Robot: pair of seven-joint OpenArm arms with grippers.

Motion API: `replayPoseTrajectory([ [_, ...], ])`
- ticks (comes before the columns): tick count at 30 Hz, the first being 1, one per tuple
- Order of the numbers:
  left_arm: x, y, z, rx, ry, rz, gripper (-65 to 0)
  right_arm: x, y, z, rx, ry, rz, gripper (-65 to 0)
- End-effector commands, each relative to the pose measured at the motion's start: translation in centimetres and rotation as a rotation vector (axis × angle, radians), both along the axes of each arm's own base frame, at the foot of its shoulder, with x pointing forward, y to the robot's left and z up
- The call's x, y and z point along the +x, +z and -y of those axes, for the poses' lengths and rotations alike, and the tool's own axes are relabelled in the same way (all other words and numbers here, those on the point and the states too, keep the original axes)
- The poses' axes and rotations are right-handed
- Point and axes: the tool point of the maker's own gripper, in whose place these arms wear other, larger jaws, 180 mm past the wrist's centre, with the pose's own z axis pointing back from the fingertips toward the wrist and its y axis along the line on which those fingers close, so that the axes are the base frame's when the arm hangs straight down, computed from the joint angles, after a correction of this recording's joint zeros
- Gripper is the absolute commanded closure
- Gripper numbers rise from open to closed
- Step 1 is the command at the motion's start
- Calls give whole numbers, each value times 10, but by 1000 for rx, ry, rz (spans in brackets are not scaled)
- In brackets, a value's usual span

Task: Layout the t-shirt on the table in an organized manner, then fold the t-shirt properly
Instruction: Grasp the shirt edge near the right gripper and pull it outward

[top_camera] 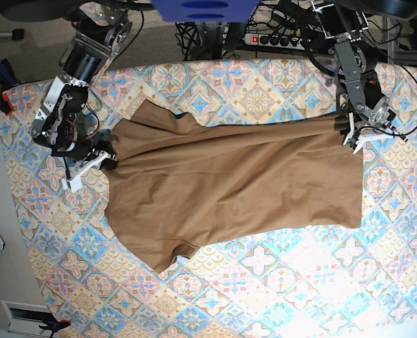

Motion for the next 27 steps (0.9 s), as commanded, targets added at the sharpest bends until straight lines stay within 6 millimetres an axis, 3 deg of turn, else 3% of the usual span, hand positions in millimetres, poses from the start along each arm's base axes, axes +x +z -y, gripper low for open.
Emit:
replayPoseTrajectory([
  [1, 0, 9, -9, 43, 9, 8, 0, 16, 24, 10, -28, -4, 84, -171],
  [11, -2, 7, -7, 36, 8, 3, 0, 32, 80, 20, -136, -1, 245, -179],
  [17, -2, 7, -7, 35, 7, 4, 0, 32, 71, 16, -115, 6, 220, -182],
  [19, -2, 7, -7, 35, 7, 4, 0, 32, 60, 3, -101, 48, 189, -209],
  [22, -2, 7, -7, 35, 7, 4, 0, 33, 60, -11, -108, 99, 188, -270],
  [27, -2, 7, -7, 33, 7, 4, 0, 33, 76, 13, -133, 24, 238, -293],
])
